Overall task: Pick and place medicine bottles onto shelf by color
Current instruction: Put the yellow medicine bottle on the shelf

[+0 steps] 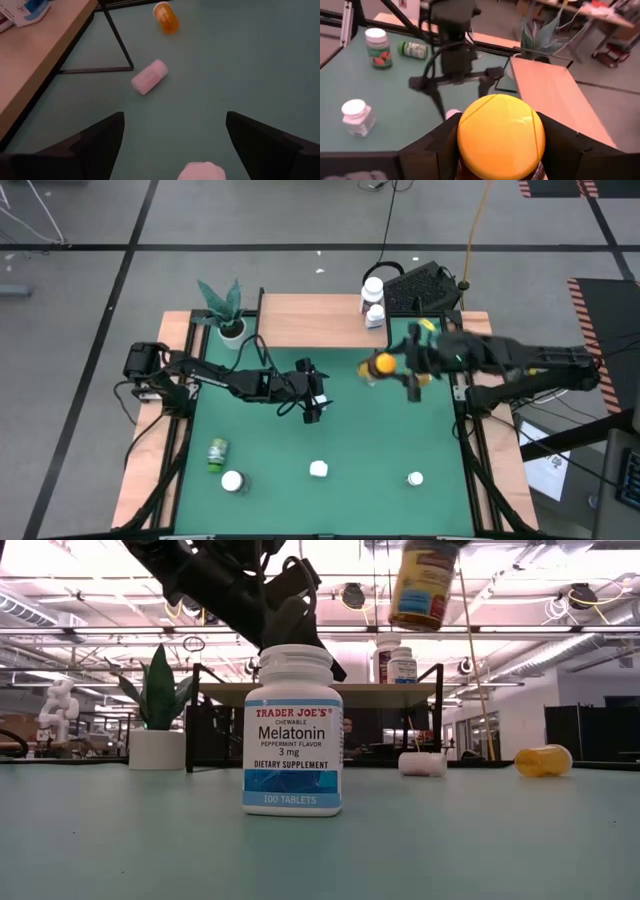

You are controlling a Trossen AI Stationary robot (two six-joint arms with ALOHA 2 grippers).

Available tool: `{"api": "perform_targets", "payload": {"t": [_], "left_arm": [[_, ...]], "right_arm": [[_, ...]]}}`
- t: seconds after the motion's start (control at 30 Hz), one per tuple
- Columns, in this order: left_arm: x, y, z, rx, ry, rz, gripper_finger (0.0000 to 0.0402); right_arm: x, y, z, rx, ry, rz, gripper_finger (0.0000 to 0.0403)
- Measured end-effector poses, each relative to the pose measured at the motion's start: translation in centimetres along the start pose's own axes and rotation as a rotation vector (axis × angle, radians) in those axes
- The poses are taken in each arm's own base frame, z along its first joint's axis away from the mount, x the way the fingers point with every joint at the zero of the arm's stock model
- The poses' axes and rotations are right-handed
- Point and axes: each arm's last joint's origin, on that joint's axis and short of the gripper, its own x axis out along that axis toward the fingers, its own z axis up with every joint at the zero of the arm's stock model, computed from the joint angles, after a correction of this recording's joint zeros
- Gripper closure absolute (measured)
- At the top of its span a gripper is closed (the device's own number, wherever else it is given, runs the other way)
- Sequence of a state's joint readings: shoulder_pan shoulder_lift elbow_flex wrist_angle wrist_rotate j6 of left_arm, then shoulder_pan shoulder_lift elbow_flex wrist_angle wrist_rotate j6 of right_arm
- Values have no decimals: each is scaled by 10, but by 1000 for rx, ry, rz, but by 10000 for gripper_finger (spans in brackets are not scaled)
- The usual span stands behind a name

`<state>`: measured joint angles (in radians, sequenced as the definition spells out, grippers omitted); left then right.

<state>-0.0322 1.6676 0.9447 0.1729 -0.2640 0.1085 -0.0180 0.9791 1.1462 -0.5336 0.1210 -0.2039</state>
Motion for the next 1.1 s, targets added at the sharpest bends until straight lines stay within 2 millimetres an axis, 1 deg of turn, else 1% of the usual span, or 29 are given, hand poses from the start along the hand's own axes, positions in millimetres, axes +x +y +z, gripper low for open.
{"api": "perform_targets", "payload": {"t": [0.1,0.2,0.27,0.33,0.43,0.53,0.67,0.73,0.9,1.1], "left_arm": [[0,0,1,-1,-7,1,50],[0,0,1,11,-6,0,50],[0,0,0,14,3,-1,50],[0,0,-2,19,19,-2,50],[0,0,-5,27,47,-6,50],[0,-1,-7,33,75,-9,50],[0,-1,-8,32,82,-9,50],[0,-1,-8,31,82,-9,50],[0,-1,-8,31,82,-9,50],[0,-1,-8,29,83,-9,50]], "right_arm": [[17,-22,19,-22,102,-11,198],[37,-45,29,-29,198,-52,198],[50,-57,31,-20,231,-37,198],[61,-68,29,12,225,9,198],[72,-79,21,58,243,83,191],[74,-93,12,97,279,68,192],[67,-109,7,129,279,12,194],[62,-115,5,148,272,22,193],[52,-125,-4,191,286,64,193],[49,-130,-15,194,298,52,192]]}}
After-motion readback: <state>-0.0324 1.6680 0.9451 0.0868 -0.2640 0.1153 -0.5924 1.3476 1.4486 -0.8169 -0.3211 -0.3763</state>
